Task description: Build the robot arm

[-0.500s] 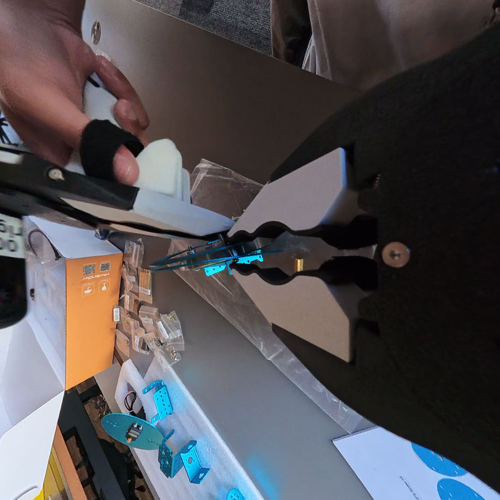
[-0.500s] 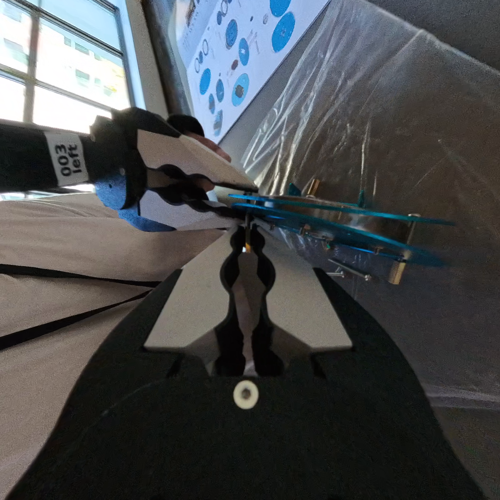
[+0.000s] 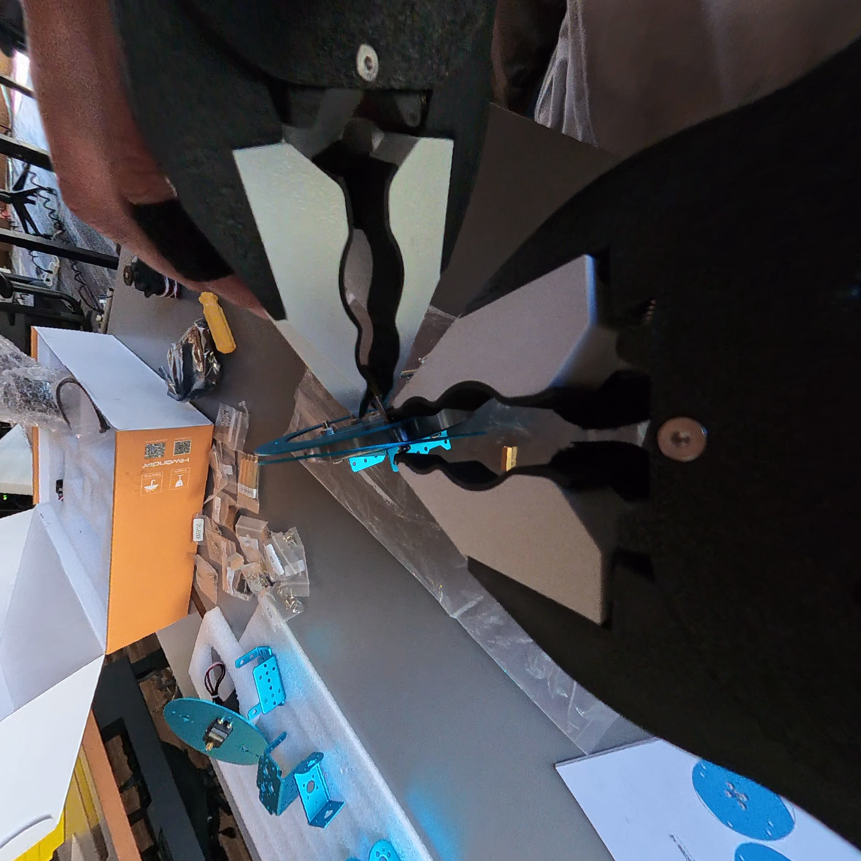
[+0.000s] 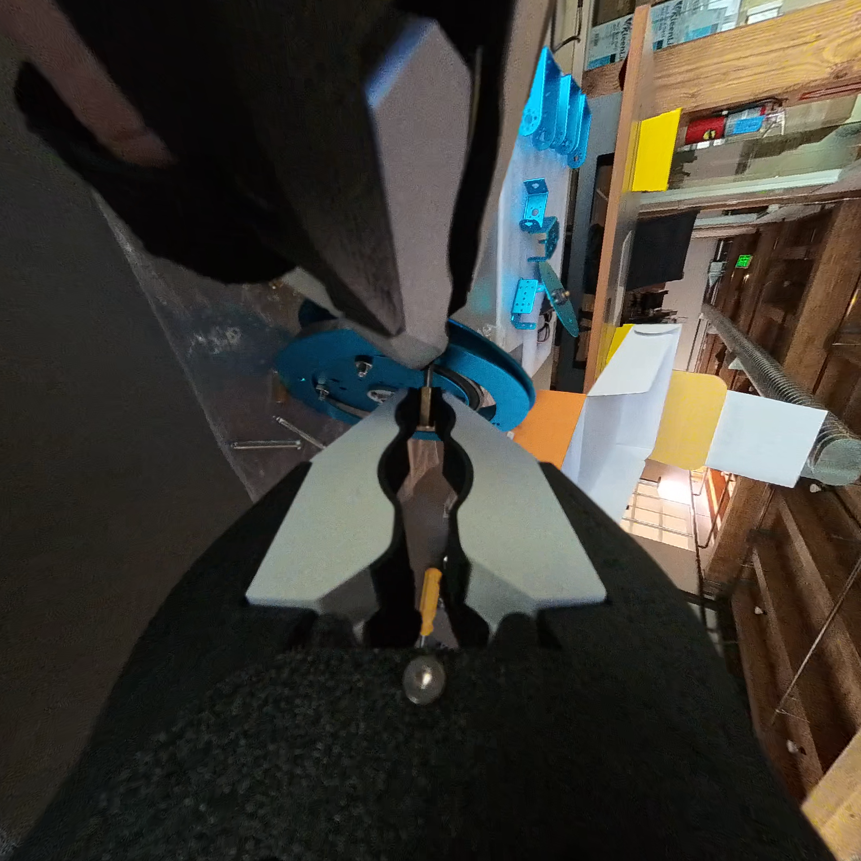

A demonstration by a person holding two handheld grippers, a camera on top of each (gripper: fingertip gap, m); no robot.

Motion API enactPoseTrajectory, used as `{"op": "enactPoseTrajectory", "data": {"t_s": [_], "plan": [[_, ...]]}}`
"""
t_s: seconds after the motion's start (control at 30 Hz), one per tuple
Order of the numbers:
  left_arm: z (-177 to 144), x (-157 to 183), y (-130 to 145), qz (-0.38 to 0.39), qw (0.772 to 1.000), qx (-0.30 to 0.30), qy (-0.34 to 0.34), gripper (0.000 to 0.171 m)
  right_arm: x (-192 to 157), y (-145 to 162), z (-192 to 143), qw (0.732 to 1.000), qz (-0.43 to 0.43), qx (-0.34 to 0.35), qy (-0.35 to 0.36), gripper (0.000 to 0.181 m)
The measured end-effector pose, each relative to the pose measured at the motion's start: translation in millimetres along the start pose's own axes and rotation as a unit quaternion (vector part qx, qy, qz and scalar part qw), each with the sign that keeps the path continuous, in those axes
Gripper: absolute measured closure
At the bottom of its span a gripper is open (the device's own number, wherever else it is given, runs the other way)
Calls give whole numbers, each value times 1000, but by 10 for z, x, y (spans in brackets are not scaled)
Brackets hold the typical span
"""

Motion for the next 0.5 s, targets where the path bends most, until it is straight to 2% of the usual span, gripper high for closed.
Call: {"op": "enactPoseTrajectory", "data": {"t_s": [0.07, 0.13, 0.17, 0.2, 0.23, 0.3, 0.37, 0.4, 0.43, 0.47, 0.5], "plan": [[1, 13, 10, -6, 1000, 6, 8, 157, 38, 0, -30, 999, 12, -11, -28, 176], [-1, 22, 22, -3, 1000, 12, 13, 158, 119, 28, -63, 994, 59, 7, -89, 177], [-3, 23, 29, -1, 1000, 14, 15, 157, 195, 67, -56, 982, 112, 30, -147, 177], [-4, 23, 34, -4, 1000, 15, 17, 157, 291, 123, -33, 956, 182, 54, -225, 177], [-4, 22, 38, -9, 1000, 16, 20, 157, 386, 188, 16, 914, 252, 72, -309, 177], [-1, 20, 45, -16, 999, 21, 23, 157, 529, 353, 160, 800, 368, 108, -462, 177], [6, 21, 44, -17, 999, 22, 22, 157, 570, 487, 320, 682, 443, 132, -567, 177], [9, 28, 40, -14, 999, 22, 21, 157, 566, 529, 370, 646, 459, 138, -594, 177], [14, 37, 33, -12, 1000, 21, 18, 157, 565, 550, 386, 636, 460, 143, -603, 177], [18, 47, 24, -11, 1000, 20, 15, 157, 570, 552, 369, 650, 452, 147, -592, 177], [19, 56, 15, -8, 1000, 19, 12, 157, 571, 535, 323, 684, 437, 147, -566, 177]]}}
Point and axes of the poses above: each gripper's, where its closed fingertips meet, z out along the fingers, y out of its underside, x = y × z across the jaws, the point moved 10 cm from there along -z, back along the fingers, and after that the axes turned 11 degrees about -y, right-handed, at the moved point
